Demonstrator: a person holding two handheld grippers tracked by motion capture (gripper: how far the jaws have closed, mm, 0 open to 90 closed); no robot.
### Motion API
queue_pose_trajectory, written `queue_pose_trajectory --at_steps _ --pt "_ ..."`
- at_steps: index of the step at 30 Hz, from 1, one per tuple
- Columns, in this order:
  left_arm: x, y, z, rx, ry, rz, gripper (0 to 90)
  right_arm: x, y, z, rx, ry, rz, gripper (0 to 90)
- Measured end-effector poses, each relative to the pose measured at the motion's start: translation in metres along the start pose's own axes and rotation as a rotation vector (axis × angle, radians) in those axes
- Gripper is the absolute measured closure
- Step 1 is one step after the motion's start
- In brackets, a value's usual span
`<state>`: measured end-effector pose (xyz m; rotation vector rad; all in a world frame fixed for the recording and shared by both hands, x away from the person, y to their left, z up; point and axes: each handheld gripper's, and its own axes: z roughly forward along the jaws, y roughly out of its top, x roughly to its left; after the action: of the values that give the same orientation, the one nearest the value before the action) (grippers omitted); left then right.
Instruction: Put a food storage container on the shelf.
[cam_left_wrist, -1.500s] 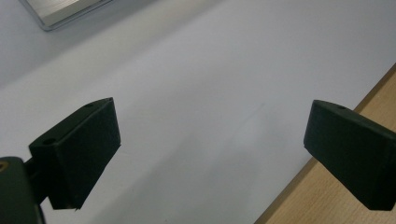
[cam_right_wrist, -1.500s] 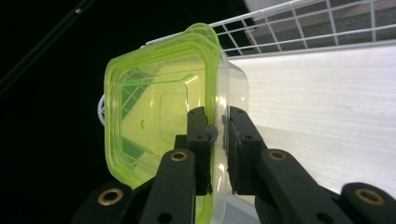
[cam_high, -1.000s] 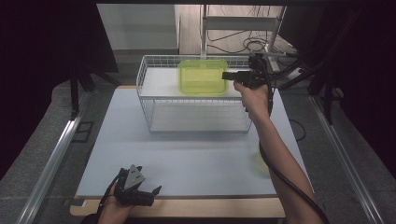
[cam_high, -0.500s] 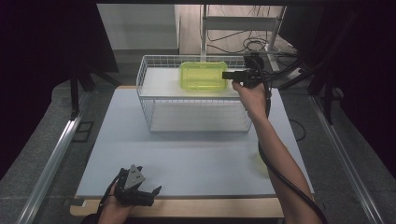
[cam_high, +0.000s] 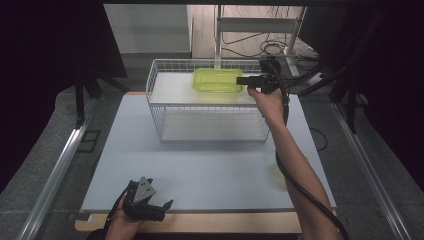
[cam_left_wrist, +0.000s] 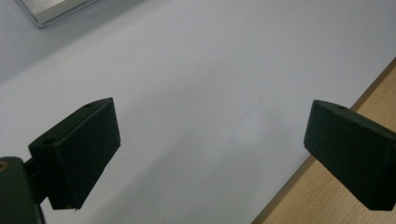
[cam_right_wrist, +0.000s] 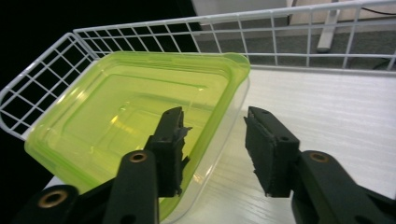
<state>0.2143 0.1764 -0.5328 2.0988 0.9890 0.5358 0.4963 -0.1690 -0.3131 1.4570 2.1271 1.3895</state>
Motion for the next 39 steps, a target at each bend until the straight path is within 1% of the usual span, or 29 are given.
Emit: queue_pose_trajectory --at_steps 2,3,6,7,8,9,10,11,12,13,15,16,17,19,21,24,25,28,29,31,32,33,34,36,38,39 --pt "0.0 0.0 0.0 -0.003 0.001 -0.001 3.6 0.0 0.0 -0.001 -0.009 0.01 -0.006 52.1" --pt "0.0 0.0 0.0 -0.003 0.001 -0.001 3.6 0.0 0.0 -0.001 -0.009 0.01 -0.006 52.1" --pt "0.001 0.0 -0.001 -0.007 0.0 -0.004 3.6 0.002 0.0 -0.007 -0.021 0.021 -0.036 42.7" --pt "0.001 0.001 -0.002 -0.024 -0.018 -0.018 3.3 0.002 -0.001 -0.008 -0.025 0.025 -0.051 39.7" --pt "0.001 0.001 -0.002 -0.024 -0.018 -0.018 2.8 0.002 -0.001 -0.008 -0.025 0.025 -0.051 39.7" --pt "0.002 0.001 -0.003 -0.038 -0.027 -0.031 2.8 0.003 -0.001 -0.01 -0.026 0.03 -0.064 37.5" --pt "0.002 0.002 -0.005 -0.059 -0.031 -0.044 2.5 0.003 -0.003 -0.013 -0.027 0.037 -0.079 32.9" --pt "0.002 0.002 -0.005 -0.059 -0.031 -0.044 2.4 0.003 -0.003 -0.013 -0.027 0.037 -0.079 32.9" --pt "0.003 0.002 -0.006 -0.066 -0.037 -0.052 2.4 0.004 -0.005 -0.017 -0.028 0.049 -0.09 30.0" --pt "0.004 0.001 -0.006 -0.07 -0.043 -0.064 2.4 0.004 -0.006 -0.019 -0.026 0.058 -0.095 28.9" --pt "0.005 0.001 -0.006 -0.07 -0.043 -0.064 2.4 0.004 -0.007 -0.021 -0.026 0.063 -0.101 27.5" --pt "0.005 0.001 -0.006 -0.076 -0.045 -0.07 2.4 0.004 -0.009 -0.023 -0.027 0.065 -0.11 26.8" --pt "0.005 0.001 -0.006 -0.082 -0.043 -0.07 2.2 0.005 -0.012 -0.027 -0.029 0.069 -0.129 24.5" --pt "0.005 0.001 -0.006 -0.081 -0.042 -0.066 2.2 0.006 -0.014 -0.029 -0.029 0.072 -0.136 23.5" --pt "0.005 0.001 -0.006 -0.088 -0.043 -0.07 2.1 0.006 -0.021 -0.035 -0.031 0.088 -0.153 21.2" --pt "0.006 0.001 -0.007 -0.091 -0.046 -0.075 2.1 0.006 -0.026 -0.039 -0.032 0.095 -0.164 20.0" --pt "0.006 0.001 -0.007 -0.092 -0.042 -0.078 2.1 0.007 -0.031 -0.044 -0.032 0.102 -0.185 18.8" --pt "0.006 0.001 -0.007 -0.092 -0.038 -0.078 2.1 0.006 -0.04 -0.05 -0.033 0.111 -0.205 16.4" --pt "0.007 0.001 -0.007 -0.088 -0.031 -0.077 2.1 0.006 -0.042 -0.051 -0.035 0.114 -0.215 15.3" --pt "0.007 0.001 -0.006 -0.084 -0.024 -0.071 2.1 0.006 -0.048 -0.055 -0.033 0.11 -0.232 13.7" --pt "0.007 0.001 -0.006 -0.084 -0.024 -0.071 2.1 0.006 -0.048 -0.055 -0.033 0.11 -0.232 13.7" --pt "0.007 0.001 -0.006 -0.084 -0.022 -0.071 2.2 0.007 -0.054 -0.058 -0.033 0.103 -0.253 12.4" --pt "0.007 0.001 -0.006 -0.084 -0.022 -0.071 2.2 0.007 -0.054 -0.058 -0.033 0.103 -0.253 12.4" --pt "0.006 0.001 -0.005 -0.074 -0.019 -0.067 2.2 0.008 -0.063 -0.062 -0.025 0.097 -0.277 10.4" --pt "0.006 0.001 -0.005 -0.07 -0.018 -0.065 2.2 0.009 -0.066 -0.063 -0.024 0.099 -0.278 9.9" --pt "0.005 0.001 -0.005 -0.066 -0.017 -0.062 2.2 0.009 -0.072 -0.065 -0.02 0.103 -0.284 9.1"
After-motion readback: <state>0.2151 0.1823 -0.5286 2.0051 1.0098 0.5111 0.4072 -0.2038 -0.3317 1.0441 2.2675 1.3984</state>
